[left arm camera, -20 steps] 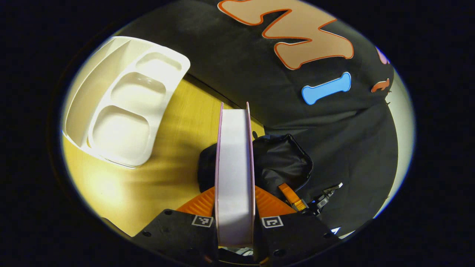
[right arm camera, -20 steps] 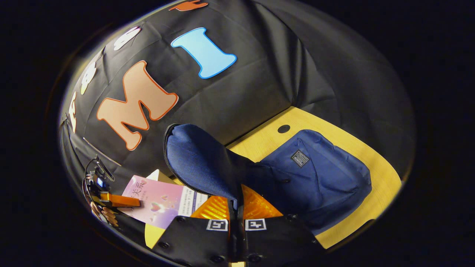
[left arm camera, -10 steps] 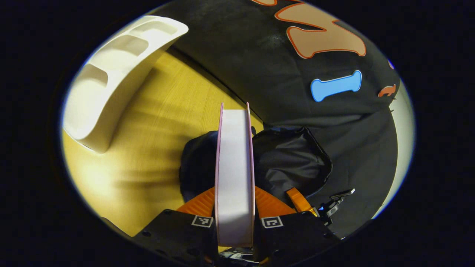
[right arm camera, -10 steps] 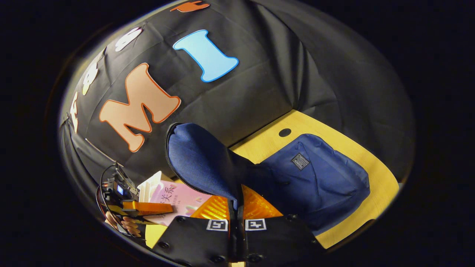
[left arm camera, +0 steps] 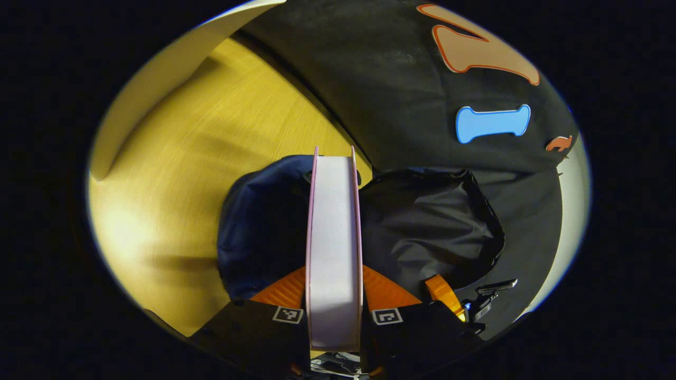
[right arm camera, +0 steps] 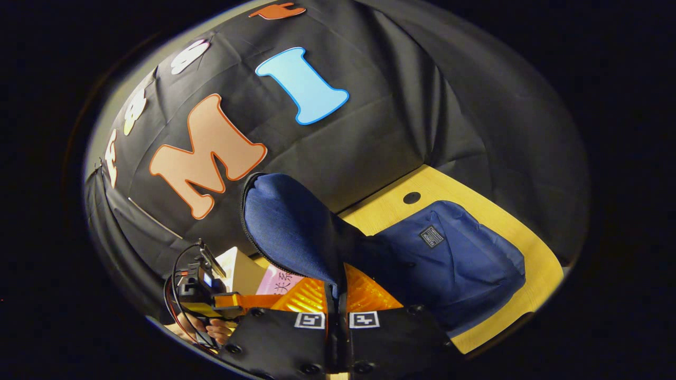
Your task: Open the schoolbag, grab two books from the bookshelf and put them into the schoolbag.
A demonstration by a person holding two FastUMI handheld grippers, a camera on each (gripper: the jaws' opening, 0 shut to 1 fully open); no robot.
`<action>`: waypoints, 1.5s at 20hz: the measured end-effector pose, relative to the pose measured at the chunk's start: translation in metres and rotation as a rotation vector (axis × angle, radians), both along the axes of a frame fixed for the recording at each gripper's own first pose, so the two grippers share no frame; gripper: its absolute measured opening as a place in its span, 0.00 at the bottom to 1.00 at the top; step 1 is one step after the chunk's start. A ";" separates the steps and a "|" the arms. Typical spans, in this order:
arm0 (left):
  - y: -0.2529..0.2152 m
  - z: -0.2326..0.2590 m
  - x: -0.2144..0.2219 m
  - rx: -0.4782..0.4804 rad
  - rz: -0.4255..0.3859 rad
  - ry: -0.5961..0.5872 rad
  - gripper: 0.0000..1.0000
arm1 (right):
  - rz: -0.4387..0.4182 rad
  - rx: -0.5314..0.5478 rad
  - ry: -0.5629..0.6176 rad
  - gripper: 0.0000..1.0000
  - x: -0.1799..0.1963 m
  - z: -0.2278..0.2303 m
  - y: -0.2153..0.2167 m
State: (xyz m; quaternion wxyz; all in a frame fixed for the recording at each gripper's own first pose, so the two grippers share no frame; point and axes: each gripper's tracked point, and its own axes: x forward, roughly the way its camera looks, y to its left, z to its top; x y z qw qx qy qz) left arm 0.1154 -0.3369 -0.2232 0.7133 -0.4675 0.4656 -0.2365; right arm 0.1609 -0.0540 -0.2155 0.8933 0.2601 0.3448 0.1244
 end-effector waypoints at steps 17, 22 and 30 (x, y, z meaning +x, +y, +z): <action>-0.080 -0.048 0.002 -0.234 0.081 0.126 0.33 | 0.030 0.023 -0.016 0.03 0.007 0.005 -0.008; -0.073 -0.071 -0.009 0.010 -0.010 0.095 0.66 | 0.029 0.015 -0.010 0.04 0.006 0.001 -0.012; -0.053 -0.064 -0.017 0.297 -0.152 -0.045 0.96 | 0.029 0.004 -0.014 0.03 0.005 0.001 -0.013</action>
